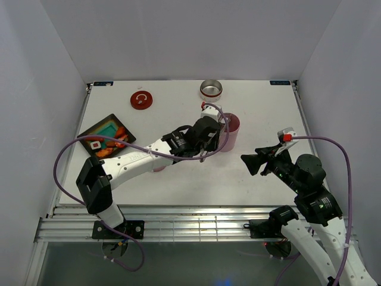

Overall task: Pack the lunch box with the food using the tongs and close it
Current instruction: Place the fake food in the packing box.

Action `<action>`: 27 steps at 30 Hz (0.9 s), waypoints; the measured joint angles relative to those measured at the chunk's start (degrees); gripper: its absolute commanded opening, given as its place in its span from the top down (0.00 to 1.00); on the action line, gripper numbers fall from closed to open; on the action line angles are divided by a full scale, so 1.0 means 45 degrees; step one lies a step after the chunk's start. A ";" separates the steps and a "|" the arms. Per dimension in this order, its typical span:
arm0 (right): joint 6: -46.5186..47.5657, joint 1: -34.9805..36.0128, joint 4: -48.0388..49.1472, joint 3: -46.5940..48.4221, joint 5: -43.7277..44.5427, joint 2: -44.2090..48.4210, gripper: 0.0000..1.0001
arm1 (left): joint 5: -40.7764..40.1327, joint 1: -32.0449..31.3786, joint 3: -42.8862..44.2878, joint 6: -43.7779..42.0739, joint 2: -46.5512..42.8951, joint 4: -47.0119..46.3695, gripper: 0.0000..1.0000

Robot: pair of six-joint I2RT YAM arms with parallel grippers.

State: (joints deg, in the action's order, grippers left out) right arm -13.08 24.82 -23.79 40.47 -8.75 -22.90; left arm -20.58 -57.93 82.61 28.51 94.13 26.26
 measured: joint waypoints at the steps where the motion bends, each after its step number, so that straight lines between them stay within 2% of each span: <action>1: 0.0005 0.0000 0.0000 0.0005 0.0010 0.0034 0.28 | -0.0063 -0.0019 -0.0350 -0.0005 -0.0010 -0.0253 0.66; 9: 0.0010 0.0000 0.0000 0.0010 0.0019 -0.0029 0.28 | -0.0291 -0.0185 -0.1977 -0.0146 -0.0015 -0.1880 0.57; 16: 0.0005 0.0000 0.0039 0.0005 0.0063 -0.0233 0.27 | -0.0301 -0.0457 -0.2171 -0.0330 -0.0015 -0.2516 0.51; 23: 0.0005 0.0000 0.0078 0.0005 0.0068 -0.0355 0.27 | -0.0330 -0.0568 -0.2161 -0.0442 -0.0015 -0.2545 0.49; 27: 0.0015 0.0000 0.0078 0.0005 0.0136 -0.0350 0.27 | -0.0340 -0.0573 -0.1948 -0.0525 0.0005 -0.2356 0.44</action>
State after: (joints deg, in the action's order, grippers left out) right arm -13.02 24.82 -23.44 40.49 -8.14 -24.47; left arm -22.11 -60.51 73.84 26.15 94.15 15.66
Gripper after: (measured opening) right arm 0.726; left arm 0.546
